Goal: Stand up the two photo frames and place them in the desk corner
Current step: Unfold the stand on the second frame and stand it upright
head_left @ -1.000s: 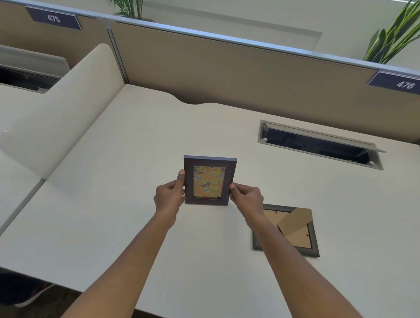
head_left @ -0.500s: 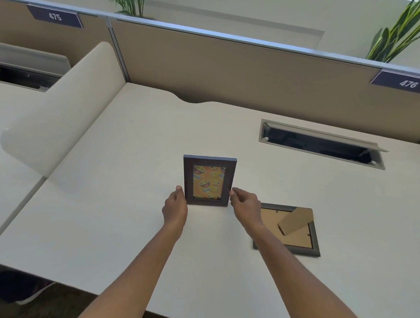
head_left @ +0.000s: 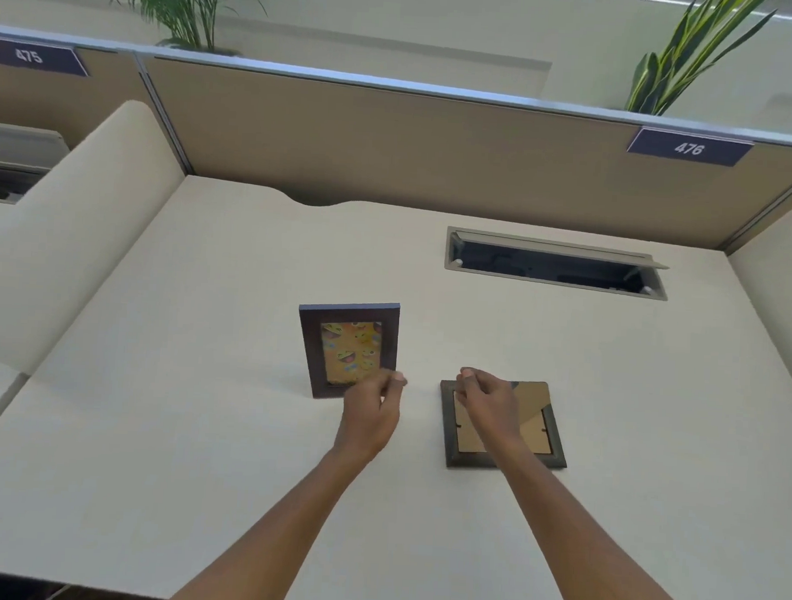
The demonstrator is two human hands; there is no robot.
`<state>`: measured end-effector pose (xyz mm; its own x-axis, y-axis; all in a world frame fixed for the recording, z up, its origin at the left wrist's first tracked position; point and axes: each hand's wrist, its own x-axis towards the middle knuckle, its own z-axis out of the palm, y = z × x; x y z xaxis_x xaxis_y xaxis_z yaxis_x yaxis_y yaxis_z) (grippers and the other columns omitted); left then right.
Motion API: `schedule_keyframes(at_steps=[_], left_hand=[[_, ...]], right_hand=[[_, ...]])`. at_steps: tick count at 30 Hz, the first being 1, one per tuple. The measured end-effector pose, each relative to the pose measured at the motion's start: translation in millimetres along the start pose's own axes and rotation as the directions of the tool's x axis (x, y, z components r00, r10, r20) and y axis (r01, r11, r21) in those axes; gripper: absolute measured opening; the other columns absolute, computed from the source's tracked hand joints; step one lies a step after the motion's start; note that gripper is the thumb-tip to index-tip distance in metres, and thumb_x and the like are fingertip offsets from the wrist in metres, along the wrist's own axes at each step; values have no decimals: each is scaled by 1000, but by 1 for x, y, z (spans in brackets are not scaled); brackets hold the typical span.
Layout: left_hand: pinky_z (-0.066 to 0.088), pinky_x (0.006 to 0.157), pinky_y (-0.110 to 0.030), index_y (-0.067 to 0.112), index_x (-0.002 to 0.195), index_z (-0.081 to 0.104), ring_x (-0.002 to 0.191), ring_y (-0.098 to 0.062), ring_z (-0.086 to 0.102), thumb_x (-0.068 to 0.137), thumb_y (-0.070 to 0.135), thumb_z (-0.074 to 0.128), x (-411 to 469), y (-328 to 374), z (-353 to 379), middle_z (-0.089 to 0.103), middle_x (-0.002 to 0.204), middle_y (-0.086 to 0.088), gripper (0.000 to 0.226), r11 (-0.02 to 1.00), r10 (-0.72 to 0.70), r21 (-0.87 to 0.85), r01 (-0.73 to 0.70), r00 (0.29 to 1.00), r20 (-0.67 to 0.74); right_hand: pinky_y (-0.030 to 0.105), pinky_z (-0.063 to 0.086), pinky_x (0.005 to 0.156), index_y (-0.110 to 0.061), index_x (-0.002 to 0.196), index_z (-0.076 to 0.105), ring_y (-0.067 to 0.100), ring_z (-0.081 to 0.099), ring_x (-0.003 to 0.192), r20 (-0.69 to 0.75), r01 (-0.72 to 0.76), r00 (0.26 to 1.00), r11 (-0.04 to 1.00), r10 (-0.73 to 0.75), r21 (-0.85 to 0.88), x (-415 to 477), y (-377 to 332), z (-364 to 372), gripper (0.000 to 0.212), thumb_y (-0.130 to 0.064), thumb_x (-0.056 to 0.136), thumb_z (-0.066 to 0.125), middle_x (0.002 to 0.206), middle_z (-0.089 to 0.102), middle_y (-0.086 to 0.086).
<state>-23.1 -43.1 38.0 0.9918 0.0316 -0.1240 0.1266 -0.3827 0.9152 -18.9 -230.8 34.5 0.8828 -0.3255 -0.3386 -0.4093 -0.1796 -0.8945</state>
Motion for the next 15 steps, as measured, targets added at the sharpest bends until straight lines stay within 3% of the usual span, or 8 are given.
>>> schedule_keyframes(at_steps=[3,6,10,15], left_hand=[[49,79,-19,17,102,74,92,-1,64,102,21,53,12,17,20,74,97,7,21,996,74,43,-81,986,151],[51,88,-26,13,107,75,101,-9,66,103,18,51,25,31,41,75,105,3,25,995,78,41,-88,976,201],[50,86,-28,12,110,75,97,-15,65,102,14,51,38,40,69,74,105,-2,25,991,66,95,-90,970,235],[50,101,-32,10,118,72,112,-19,64,100,10,49,48,41,105,72,118,-4,29,975,44,195,-110,948,315]], right_hand=[[35,62,89,2,89,69,27,66,76,-110,-72,990,989,87,131,-3,9,-21,37,-29,102,56,78,62,19],[33,61,85,-7,88,72,20,70,84,-186,-197,945,921,270,337,-6,19,-42,27,-26,102,58,87,70,7],[34,60,84,-6,93,71,23,70,88,-239,-288,848,790,473,542,-14,35,-69,13,-12,99,61,98,70,11],[41,60,95,-4,84,68,25,71,85,-295,-342,751,731,590,591,-30,62,-90,17,-2,94,54,100,70,16]])
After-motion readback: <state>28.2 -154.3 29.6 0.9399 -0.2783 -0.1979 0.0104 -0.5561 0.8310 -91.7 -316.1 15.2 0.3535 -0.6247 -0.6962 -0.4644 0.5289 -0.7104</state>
